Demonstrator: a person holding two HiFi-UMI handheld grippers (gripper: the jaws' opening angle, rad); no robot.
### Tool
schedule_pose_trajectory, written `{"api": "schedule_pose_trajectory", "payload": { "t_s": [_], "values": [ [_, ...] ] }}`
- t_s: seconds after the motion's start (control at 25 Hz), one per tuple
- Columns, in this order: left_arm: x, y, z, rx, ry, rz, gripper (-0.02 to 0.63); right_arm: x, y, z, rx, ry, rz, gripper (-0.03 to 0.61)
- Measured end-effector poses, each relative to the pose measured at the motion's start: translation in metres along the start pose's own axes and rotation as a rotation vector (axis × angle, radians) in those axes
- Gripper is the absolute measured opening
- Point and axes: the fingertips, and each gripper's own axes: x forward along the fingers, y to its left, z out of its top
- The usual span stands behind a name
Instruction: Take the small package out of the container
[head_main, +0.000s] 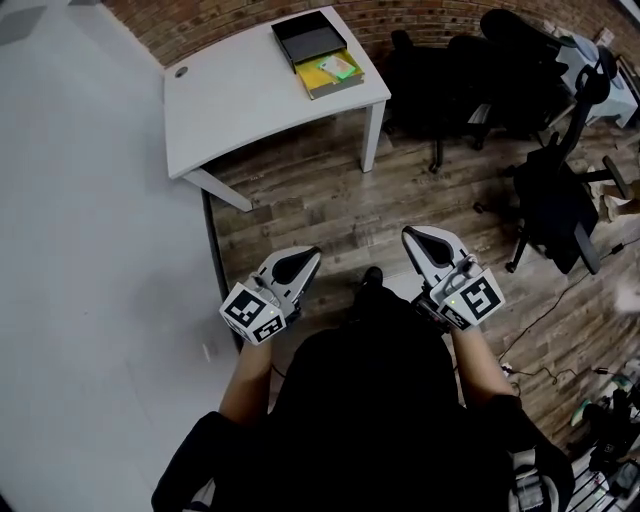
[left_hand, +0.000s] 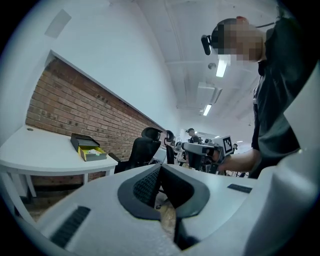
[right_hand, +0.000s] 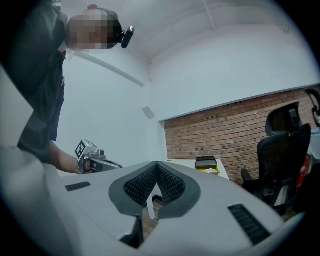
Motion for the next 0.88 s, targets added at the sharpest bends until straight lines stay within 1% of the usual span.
{"api": "schedule_pose_trajectory", "payload": {
  "t_s": [0.2,0.36,0.48,0.72,0.88],
  "values": [
    [0.032,0.029,0.025,0.003,-0.016,0.041,0.015,0.027,-0.045,0.012,0.003,-0.001,0.038,0.006],
    [0.056,0.057,0.045,-0.001,-0.025,0.079,0.015,0.053,-0.082,0.025,0.002,-0.022,0.076,0.006],
    [0.072,0.076,0.06,-0.002,-0.043,0.091,0.015,0.071,-0.103,0.023,0.011,-0.02,0.107,0.006],
    [0.087,0.112,0.062,-0.012,-0.012,0.12,0.015,0.101,-0.126,0.006,0.072,-0.005,0.127,0.006],
    [0.101,0.145,0.06,-0.044,0.015,0.096,0.015,0.133,-0.142,0.003,0.074,0.0,0.124,0.006]
  ]
}}
